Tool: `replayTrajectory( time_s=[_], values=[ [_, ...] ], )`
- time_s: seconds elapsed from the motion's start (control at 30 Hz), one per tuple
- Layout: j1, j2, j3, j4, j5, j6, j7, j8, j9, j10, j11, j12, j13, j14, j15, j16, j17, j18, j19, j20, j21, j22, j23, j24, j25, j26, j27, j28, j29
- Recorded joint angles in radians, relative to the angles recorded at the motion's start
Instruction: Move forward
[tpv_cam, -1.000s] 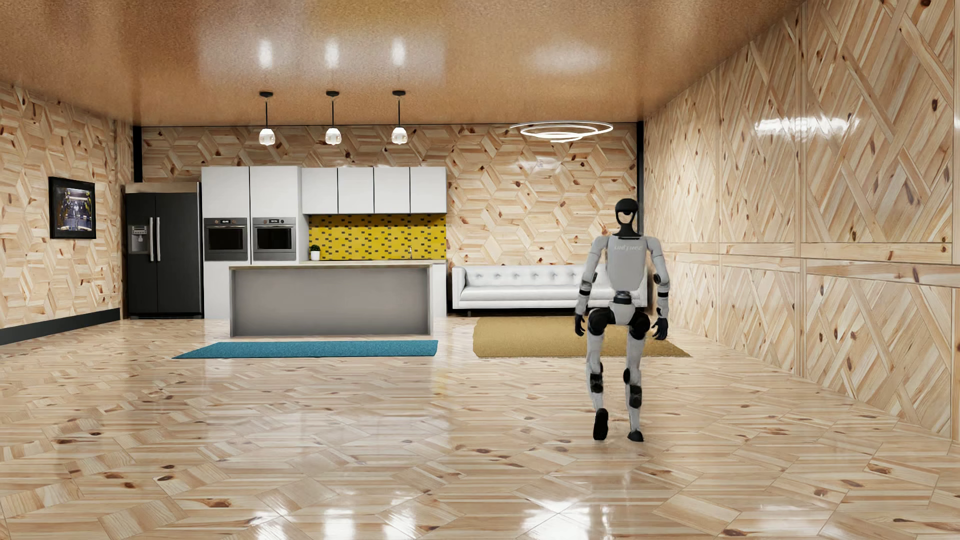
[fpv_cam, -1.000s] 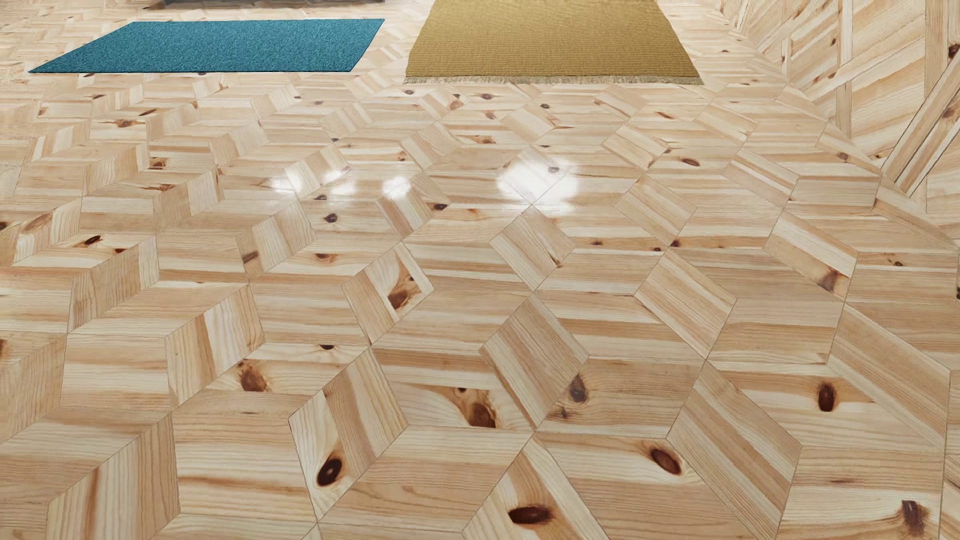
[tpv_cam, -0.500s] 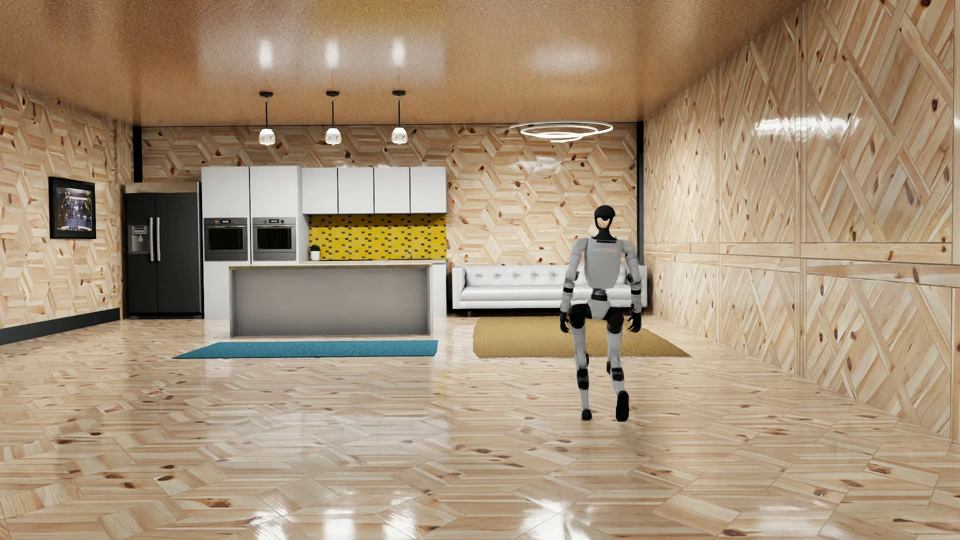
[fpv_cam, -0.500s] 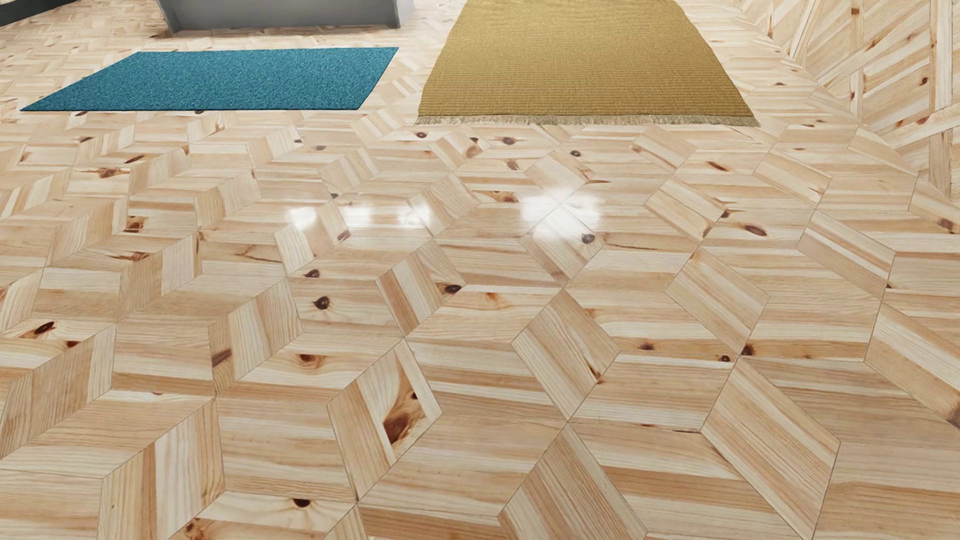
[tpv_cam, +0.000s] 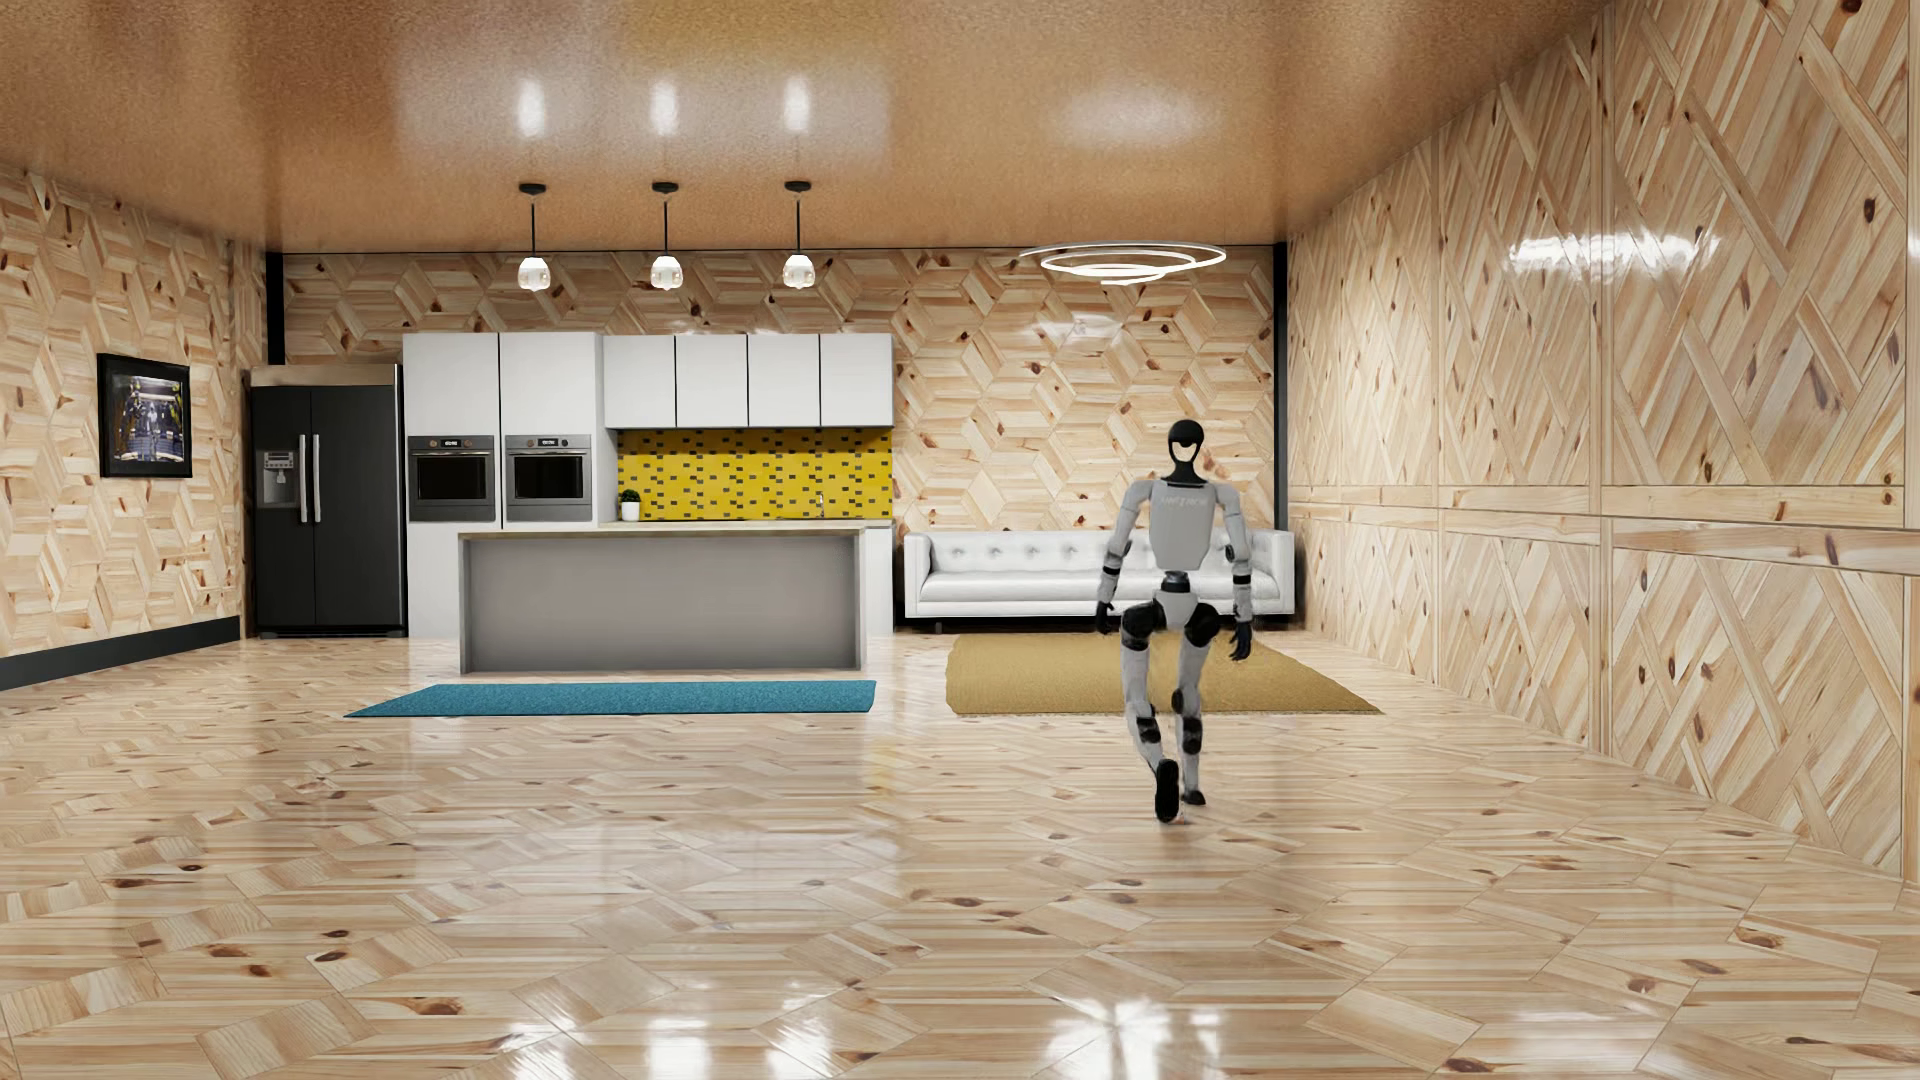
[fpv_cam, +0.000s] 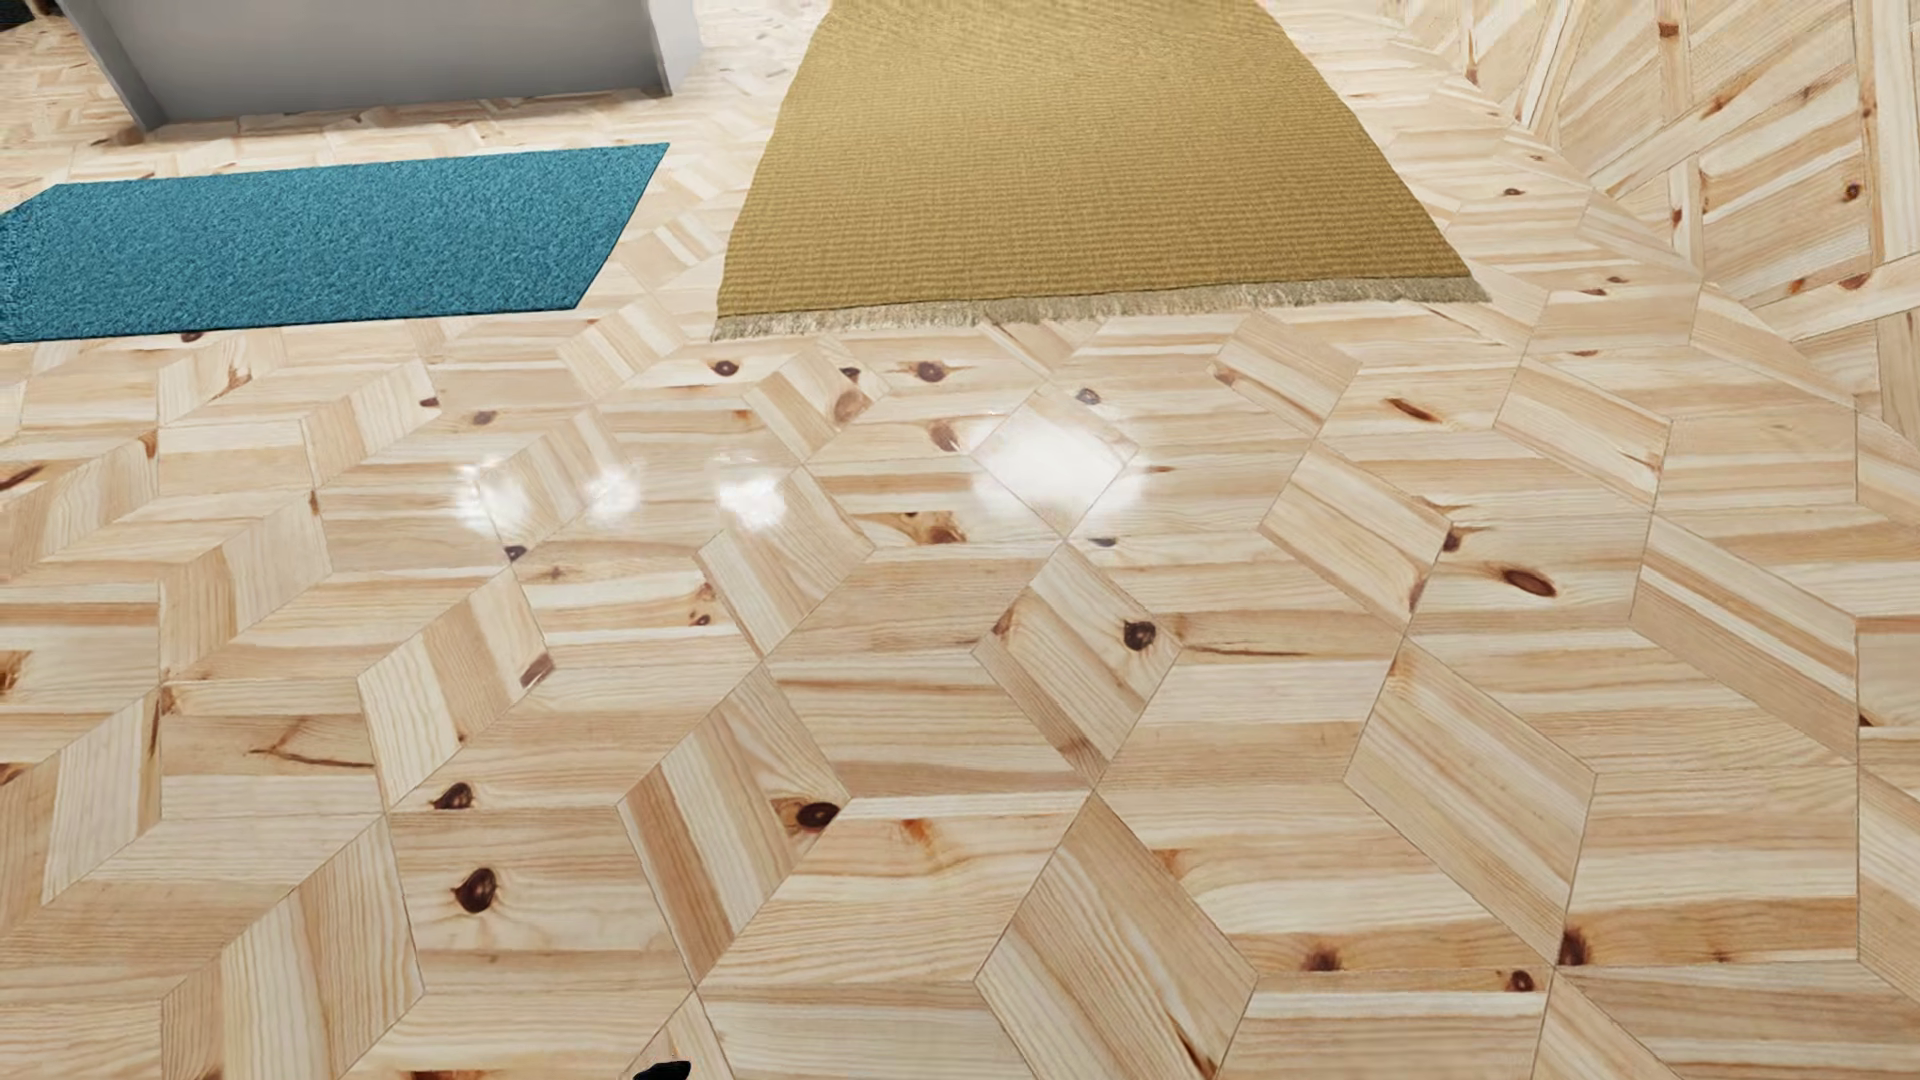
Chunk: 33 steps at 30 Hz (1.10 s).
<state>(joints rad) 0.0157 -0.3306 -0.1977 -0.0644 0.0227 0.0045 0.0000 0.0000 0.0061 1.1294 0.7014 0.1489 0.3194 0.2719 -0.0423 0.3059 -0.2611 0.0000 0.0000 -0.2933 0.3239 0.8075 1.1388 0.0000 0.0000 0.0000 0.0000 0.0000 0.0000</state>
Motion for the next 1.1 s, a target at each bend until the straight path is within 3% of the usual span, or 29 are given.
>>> replayTrajectory(
  time_s=[0.1, 0.23, 0.27, 0.3, 0.33, 0.37, 0.4, 0.43, 0.47, 0.5, 0.53, 0.57, 0.63, 0.67, 0.73, 0.8, 0.9, 0.97, 1.0, 1.03, 1.07, 1.1],
  values=[
    [-0.249, 0.235, 0.152, -0.021, 0.008, -0.046, 0.0, 0.0, 0.016, 0.13, -0.101, 0.07, -0.071, -0.019, -0.049, -0.002, -0.012, 0.0, 0.0, -0.024, 0.002, 0.051, -0.062, 0.0, 0.0, 0.0, 0.0, 0.0, 0.0],
    [-0.421, 0.481, 0.321, -0.018, -0.02, -0.069, 0.0, 0.0, 0.047, -0.394, -0.187, 0.149, -0.177, 0.171, -0.145, 0.008, -0.077, 0.0, 0.0, -0.043, -0.039, 0.128, -0.226, 0.0, 0.0, 0.0, 0.0, 0.0, 0.0],
    [-0.434, 0.5, 0.352, -0.019, -0.022, -0.068, 0.0, 0.0, 0.042, -0.56, -0.181, 0.158, -0.21, 0.12, -0.185, 0.006, -0.093, 0.0, 0.0, -0.069, -0.058, 0.157, -0.248, 0.0, 0.0, 0.0, 0.0, 0.0, 0.0],
    [-0.425, 0.543, 0.368, -0.022, -0.02, -0.064, 0.0, 0.0, 0.036, -0.671, -0.185, 0.178, -0.232, -0.161, -0.221, 0.0, -0.101, 0.0, 0.0, -0.08, -0.092, 0.182, -0.267, 0.0, 0.0, 0.0, 0.0, 0.0, 0.0],
    [-0.422, 0.56, 0.4, -0.02, -0.034, -0.07, 0.0, 0.0, 0.027, -0.833, -0.174, 0.183, -0.261, -0.329, -0.228, 0.0, -0.104, 0.0, 0.0, -0.13, -0.103, 0.219, -0.262, 0.0, 0.0, 0.0, 0.0, 0.0, 0.0],
    [-0.429, 0.594, 0.412, -0.027, -0.049, -0.073, 0.0, 0.0, 0.03, -0.692, -0.153, 0.204, -0.272, -0.379, -0.202, -0.005, -0.104, 0.0, 0.0, -0.134, -0.122, 0.242, -0.265, 0.0, 0.0, 0.0, 0.0, 0.0, 0.0],
    [-0.463, 0.609, 0.414, -0.05, -0.065, -0.082, 0.0, 0.0, 0.028, -0.695, -0.113, 0.218, -0.276, -0.296, -0.148, -0.013, -0.101, 0.0, 0.0, -0.141, -0.136, 0.254, -0.26, 0.0, 0.0, 0.0, 0.0, 0.0, 0.0],
    [-0.463, 0.62, 0.43, -0.068, -0.087, -0.085, 0.0, 0.0, 0.018, -0.669, -0.07, 0.233, -0.26, -0.134, -0.049, -0.022, -0.096, 0.0, 0.0, -0.155, -0.156, 0.269, -0.256, 0.0, 0.0, 0.0, 0.0, 0.0, 0.0],
    [-0.476, 0.615, 0.423, -0.094, -0.109, -0.097, 0.0, 0.0, 0.005, -0.616, 0.001, 0.244, -0.237, -0.025, 0.122, -0.03, -0.08, 0.0, 0.0, -0.149, -0.17, 0.282, -0.234, 0.0, 0.0, 0.0, 0.0, 0.0, 0.0],
    [-0.46, 0.564, 0.414, -0.12, -0.136, -0.105, 0.0, 0.0, -0.006, -0.564, 0.124, 0.262, -0.202, -0.003, 0.329, -0.034, -0.067, 0.0, 0.0, -0.111, -0.175, 0.272, -0.212, 0.0, 0.0, 0.0, 0.0, 0.0, 0.0],
    [-0.425, 0.471, 0.417, -0.142, -0.154, -0.107, 0.0, 0.0, -0.001, -0.536, 0.269, 0.257, -0.184, -0.014, 0.455, -0.036, -0.057, 0.0, 0.0, -0.084, -0.166, 0.253, -0.192, 0.0, 0.0, 0.0, 0.0, 0.0, 0.0],
    [-0.384, 0.358, 0.4, -0.177, -0.162, -0.105, 0.0, 0.0, 0.004, -0.516, 0.444, 0.249, -0.175, -0.034, 0.397, -0.034, -0.054, 0.0, 0.0, -0.074, -0.134, 0.224, -0.169, 0.0, 0.0, 0.0, 0.0, 0.0, 0.0],
    [-0.231, 0.193, 0.32, -0.184, -0.143, -0.083, 0.0, 0.0, 0.027, -0.538, 0.642, 0.187, -0.178, -0.137, -0.001, -0.029, -0.036, 0.0, 0.0, -0.082, -0.083, 0.218, -0.109, 0.0, 0.0, 0.0, 0.0, 0.0, 0.0],
    [-0.15, 0.111, 0.264, -0.174, -0.138, -0.072, 0.0, 0.0, 0.031, -0.575, 0.657, 0.161, -0.171, -0.207, -0.069, -0.02, -0.026, 0.0, 0.0, -0.072, -0.075, 0.19, -0.092, 0.0, 0.0, 0.0, 0.0, 0.0, 0.0],
    [0.001, -0.007, 0.127, -0.128, -0.139, -0.045, 0.0, 0.0, 0.039, -0.648, 0.517, 0.094, -0.134, -0.336, -0.055, 0.012, -0.02, 0.0, 0.0, -0.057, -0.053, 0.141, -0.109, 0.0, 0.0, 0.0, 0.0, 0.0, 0.0],
    [0.121, -0.079, 0.04, -0.096, -0.151, -0.036, 0.0, 0.0, 0.043, -0.697, 0.219, 0.018, -0.092, -0.446, 0.009, 0.049, -0.02, 0.0, 0.0, -0.047, -0.024, 0.092, -0.134, 0.0, 0.0, 0.0, 0.0, 0.0, 0.0],
    [0.218, -0.103, -0.031, -0.065, -0.154, -0.036, 0.0, 0.0, 0.005, -0.701, -0.269, -0.069, -0.042, -0.575, 0.104, 0.086, -0.014, 0.0, 0.0, 0.023, -0.014, -0.01, -0.12, 0.0, 0.0, 0.0, 0.0, 0.0, 0.0],
    [0.268, -0.147, -0.067, -0.028, -0.142, -0.028, 0.0, 0.0, 0.008, -0.7, -0.159, -0.105, -0.024, -0.501, 0.121, 0.091, -0.006, 0.0, 0.0, 0.072, 0.015, -0.053, -0.055, 0.0, 0.0, 0.0, 0.0, 0.0, 0.0],
    [0.273, -0.172, -0.066, -0.023, -0.121, -0.018, 0.0, 0.0, -0.002, -0.661, -0.109, -0.104, -0.015, -0.382, 0.184, 0.081, -0.002, 0.0, 0.0, 0.086, 0.041, -0.056, -0.017, 0.0, 0.0, 0.0, 0.0, 0.0, 0.0],
    [0.266, -0.165, -0.054, -0.01, -0.092, 0.003, 0.0, 0.0, -0.002, -0.573, -0.041, -0.077, -0.004, -0.21, 0.177, 0.062, -0.003, 0.0, 0.0, 0.105, 0.065, -0.057, 0.016, 0.0, 0.0, 0.0, 0.0, 0.0, 0.0],
    [0.22, -0.117, -0.045, 0.003, -0.064, 0.009, 0.0, 0.0, -0.002, -0.438, -0.004, -0.052, -0.001, -0.027, 0.117, 0.05, 0.001, 0.0, 0.0, 0.101, 0.075, -0.039, 0.04, 0.0, 0.0, 0.0, 0.0, 0.0, 0.0],
    [0.112, -0.087, -0.047, 0.0, -0.05, 0.006, 0.0, 0.0, -0.012, -0.271, 0.004, -0.037, -0.005, 0.083, 0.061, 0.044, 0.002, 0.0, 0.0, 0.073, 0.07, -0.03, 0.034, 0.0, 0.0, 0.0, 0.0, 0.0, 0.0]
  ],
)
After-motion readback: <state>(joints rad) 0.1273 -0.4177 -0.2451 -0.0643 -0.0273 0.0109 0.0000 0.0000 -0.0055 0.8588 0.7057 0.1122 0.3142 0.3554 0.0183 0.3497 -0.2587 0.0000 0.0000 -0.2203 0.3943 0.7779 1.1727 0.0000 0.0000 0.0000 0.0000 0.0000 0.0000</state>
